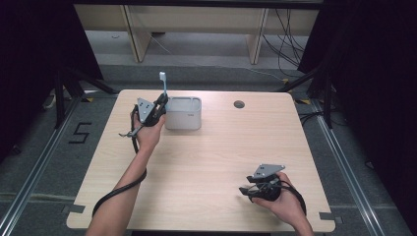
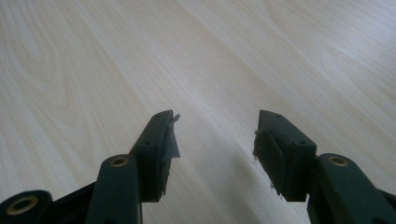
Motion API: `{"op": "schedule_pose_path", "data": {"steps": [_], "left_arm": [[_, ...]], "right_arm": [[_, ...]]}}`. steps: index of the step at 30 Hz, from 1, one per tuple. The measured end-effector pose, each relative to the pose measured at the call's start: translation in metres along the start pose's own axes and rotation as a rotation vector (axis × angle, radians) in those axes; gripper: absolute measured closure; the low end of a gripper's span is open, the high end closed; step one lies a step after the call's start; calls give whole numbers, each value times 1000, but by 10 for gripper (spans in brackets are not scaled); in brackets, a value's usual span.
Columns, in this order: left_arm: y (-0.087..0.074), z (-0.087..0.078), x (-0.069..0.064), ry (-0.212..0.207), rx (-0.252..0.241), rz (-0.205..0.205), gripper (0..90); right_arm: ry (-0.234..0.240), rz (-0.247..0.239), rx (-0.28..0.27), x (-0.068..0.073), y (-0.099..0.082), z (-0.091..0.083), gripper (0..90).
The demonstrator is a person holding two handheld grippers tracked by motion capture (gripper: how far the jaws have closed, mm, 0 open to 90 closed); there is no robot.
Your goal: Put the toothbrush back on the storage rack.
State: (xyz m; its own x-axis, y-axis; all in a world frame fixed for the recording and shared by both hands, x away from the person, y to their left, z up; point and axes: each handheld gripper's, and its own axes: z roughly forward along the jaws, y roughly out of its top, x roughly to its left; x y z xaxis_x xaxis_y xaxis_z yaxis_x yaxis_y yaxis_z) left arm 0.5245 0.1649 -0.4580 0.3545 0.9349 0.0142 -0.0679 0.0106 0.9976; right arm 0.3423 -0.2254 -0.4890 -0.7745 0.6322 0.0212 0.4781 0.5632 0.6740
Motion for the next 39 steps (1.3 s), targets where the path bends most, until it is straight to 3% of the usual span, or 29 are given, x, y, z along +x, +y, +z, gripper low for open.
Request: {"op": "schedule_pose_path", "data": {"steps": [2, 3, 6, 10, 23, 24, 36, 39], "left_arm": [[-1, 0, 0, 0, 1, 0, 831], [-1, 0, 0, 1, 4, 0, 831], [-2, 1, 0, 2, 9, 2, 831], [-3, 1, 0, 5, 19, -1, 830], [-7, 2, 0, 11, 60, -2, 830], [-7, 2, 0, 11, 58, -10, 830], [-9, 3, 0, 14, 95, -13, 830], [-10, 3, 0, 15, 101, -15, 830]], "right_arm": [[7, 18, 5, 1, 0, 0, 476], [-1, -8, -2, -1, 0, 1, 475], [5, 17, 5, 2, 0, 0, 475], [-3, -13, -3, -1, 0, 1, 475], [2, 5, 1, 1, 0, -1, 475], [-5, -26, -5, -1, 0, -1, 474], [5, -12, -2, -1, 1, -1, 473], [-2, -41, -12, -2, 0, 0, 474]]}}
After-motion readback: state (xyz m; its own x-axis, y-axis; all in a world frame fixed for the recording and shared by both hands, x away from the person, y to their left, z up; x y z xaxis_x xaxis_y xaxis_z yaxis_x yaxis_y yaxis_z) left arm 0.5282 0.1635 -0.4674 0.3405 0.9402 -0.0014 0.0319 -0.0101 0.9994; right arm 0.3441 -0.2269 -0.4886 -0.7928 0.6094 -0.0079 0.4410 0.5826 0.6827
